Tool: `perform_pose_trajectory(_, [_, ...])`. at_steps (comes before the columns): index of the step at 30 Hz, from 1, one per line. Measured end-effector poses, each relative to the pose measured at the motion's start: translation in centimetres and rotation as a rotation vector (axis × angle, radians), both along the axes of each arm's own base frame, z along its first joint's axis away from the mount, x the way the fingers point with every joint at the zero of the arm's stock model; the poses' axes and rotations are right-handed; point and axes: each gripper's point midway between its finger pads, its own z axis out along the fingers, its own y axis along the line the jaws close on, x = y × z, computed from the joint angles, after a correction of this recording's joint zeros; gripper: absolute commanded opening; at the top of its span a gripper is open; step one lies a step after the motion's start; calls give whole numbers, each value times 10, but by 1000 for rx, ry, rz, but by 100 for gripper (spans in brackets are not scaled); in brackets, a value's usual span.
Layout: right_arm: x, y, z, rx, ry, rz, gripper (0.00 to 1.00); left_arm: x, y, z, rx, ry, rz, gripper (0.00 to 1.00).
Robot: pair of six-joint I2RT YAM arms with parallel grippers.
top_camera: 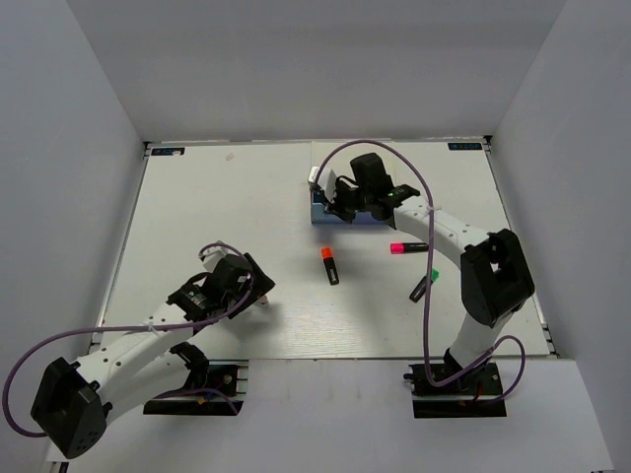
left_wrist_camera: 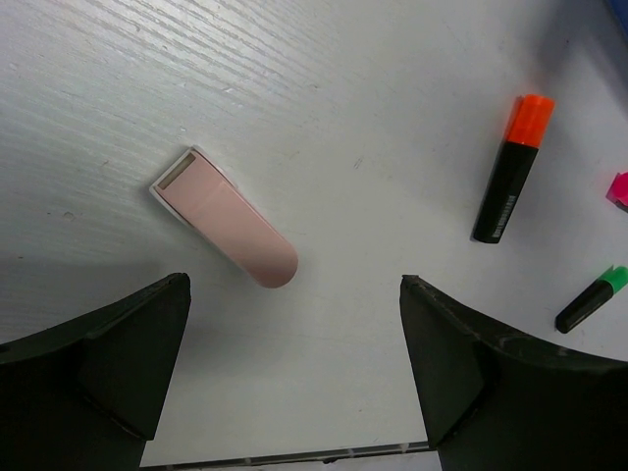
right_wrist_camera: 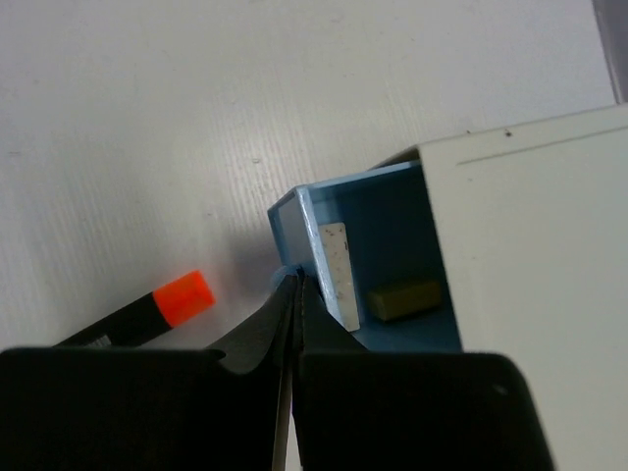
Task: Sort the stationery into containers
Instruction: Close the drawer, then open the drawer
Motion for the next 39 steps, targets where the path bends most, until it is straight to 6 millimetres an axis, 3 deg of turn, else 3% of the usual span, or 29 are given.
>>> perform_pose_trajectory(13, [47, -10, 6, -2, -117, -224, 0, 0, 0, -8, 30, 21, -14, 99])
perform_pose_trajectory(24, [43, -15, -1, 21, -78, -280, 0, 2, -1, -9, 35, 19, -20, 99])
perform_pose_trajectory(25, [37, -18, -3, 31, -69, -286, 12, 2, -1, -9, 35, 20, -20, 99])
perform_pose_trajectory(28, [19, -29, -4, 53, -26, -315, 35, 2, -1, -9, 36, 20, -20, 99])
perform_pose_trajectory(33, [8, -46, 7, 136, 28, -432, 36, 2, -2, -10, 38, 21, -24, 99])
perform_pose_trajectory(36, [7, -62, 7, 190, 64, -548, 43, 2, -2, -11, 40, 23, -29, 99])
perform_pose_trajectory(39, [10, -76, 4, 229, 109, -662, 43, 2, -2, -11, 42, 24, -31, 99])
